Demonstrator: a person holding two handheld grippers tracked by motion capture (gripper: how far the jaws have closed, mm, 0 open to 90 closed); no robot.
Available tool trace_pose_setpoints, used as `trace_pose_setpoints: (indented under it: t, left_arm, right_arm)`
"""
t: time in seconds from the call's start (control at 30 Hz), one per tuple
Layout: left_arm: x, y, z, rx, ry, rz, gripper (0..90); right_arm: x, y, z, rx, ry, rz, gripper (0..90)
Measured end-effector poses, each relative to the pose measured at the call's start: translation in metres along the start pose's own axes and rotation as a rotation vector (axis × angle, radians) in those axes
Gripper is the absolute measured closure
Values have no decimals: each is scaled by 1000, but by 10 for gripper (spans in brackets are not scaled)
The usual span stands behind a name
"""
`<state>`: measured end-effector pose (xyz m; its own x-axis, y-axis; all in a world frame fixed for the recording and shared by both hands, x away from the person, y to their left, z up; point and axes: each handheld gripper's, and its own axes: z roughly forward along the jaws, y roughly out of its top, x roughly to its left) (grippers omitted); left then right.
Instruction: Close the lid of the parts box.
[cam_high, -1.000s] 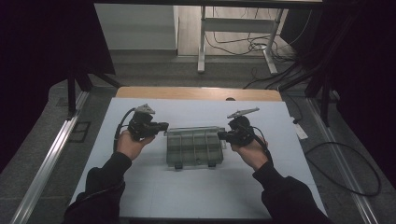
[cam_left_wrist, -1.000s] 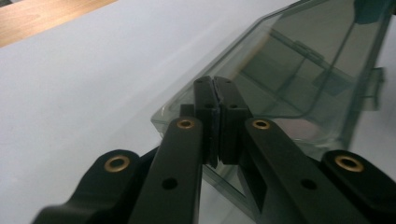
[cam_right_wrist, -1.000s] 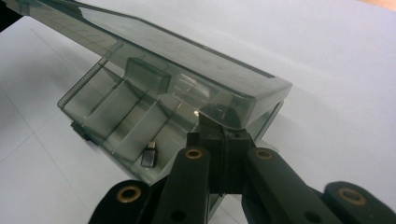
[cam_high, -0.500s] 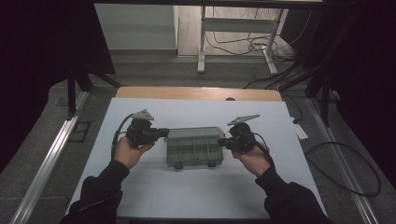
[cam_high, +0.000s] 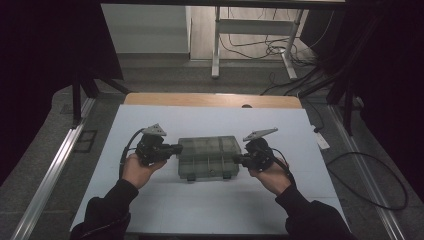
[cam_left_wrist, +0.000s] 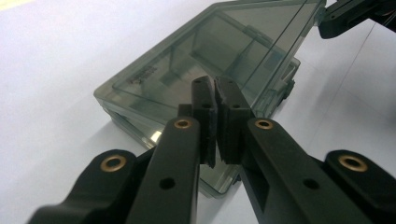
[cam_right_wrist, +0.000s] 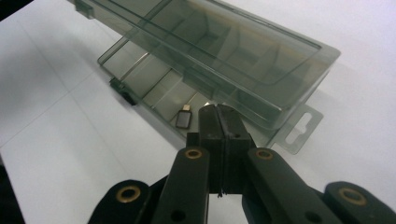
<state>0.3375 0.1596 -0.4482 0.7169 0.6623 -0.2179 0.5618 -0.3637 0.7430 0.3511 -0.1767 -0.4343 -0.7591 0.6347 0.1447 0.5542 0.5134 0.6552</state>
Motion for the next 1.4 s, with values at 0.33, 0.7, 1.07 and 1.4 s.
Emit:
trace_pose_setpoints:
  t: [0.33, 0.7, 1.07, 1.4]
  left_arm:
    - [-1, -6, 7, 17, -15, -26, 861]
    - [-4, -14, 16, 72, -15, -23, 861]
    - [-6, -24, 32, 130, 10, -28, 868]
    - [-13, -28, 38, 160, 20, -8, 876]
  right_arm:
    - [7, -3, -1, 18, 17, -28, 888]
    - [4, -5, 4, 18, -22, -50, 888]
    - [-7, -10, 22, 52, -61, -53, 889]
    - [-10, -16, 31, 78, -67, -59, 890]
